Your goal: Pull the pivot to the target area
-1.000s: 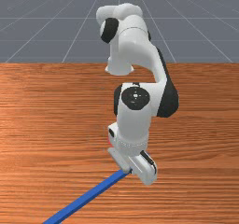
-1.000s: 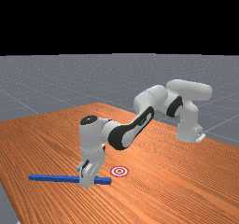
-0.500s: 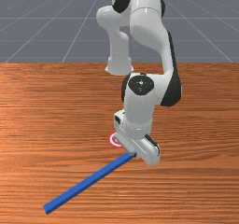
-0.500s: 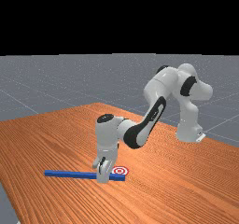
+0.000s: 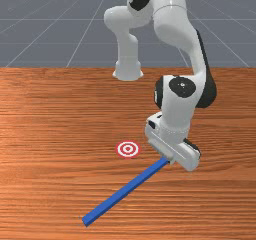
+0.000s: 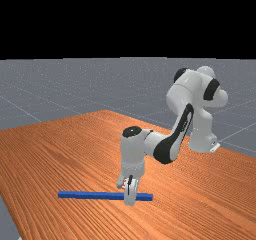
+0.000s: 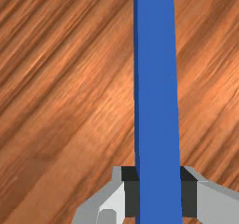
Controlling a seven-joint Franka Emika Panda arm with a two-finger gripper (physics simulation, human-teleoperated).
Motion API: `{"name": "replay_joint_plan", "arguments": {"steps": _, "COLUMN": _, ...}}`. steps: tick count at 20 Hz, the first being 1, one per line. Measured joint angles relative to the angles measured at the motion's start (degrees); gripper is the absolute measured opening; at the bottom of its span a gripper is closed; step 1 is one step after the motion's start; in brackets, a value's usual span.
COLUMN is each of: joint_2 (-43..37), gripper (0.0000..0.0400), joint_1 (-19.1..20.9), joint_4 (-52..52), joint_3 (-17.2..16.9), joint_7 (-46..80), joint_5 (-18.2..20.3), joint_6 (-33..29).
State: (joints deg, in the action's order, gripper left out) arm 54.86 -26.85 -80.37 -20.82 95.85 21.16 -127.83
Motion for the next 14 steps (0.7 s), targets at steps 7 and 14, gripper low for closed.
{"name": "replay_joint_plan", "arguments": {"steps": 7, "joint_2": -9.6, "gripper": 0.0096, "joint_1": -4.2, "joint_4": -17.1, "joint_3": -0.5, "joint_7": 0.5, "joint_5": 0.1, "joint_6": -1.2}}
{"name": "replay_joint_plan", "arguments": {"steps": 14, "joint_2": -17.3, "gripper": 0.0095, "joint_1": -5.3, "joint_4": -32.4, "joint_3": -1.0, "joint_7": -6.4, "joint_5": 0.1, "joint_6": -13.6}}
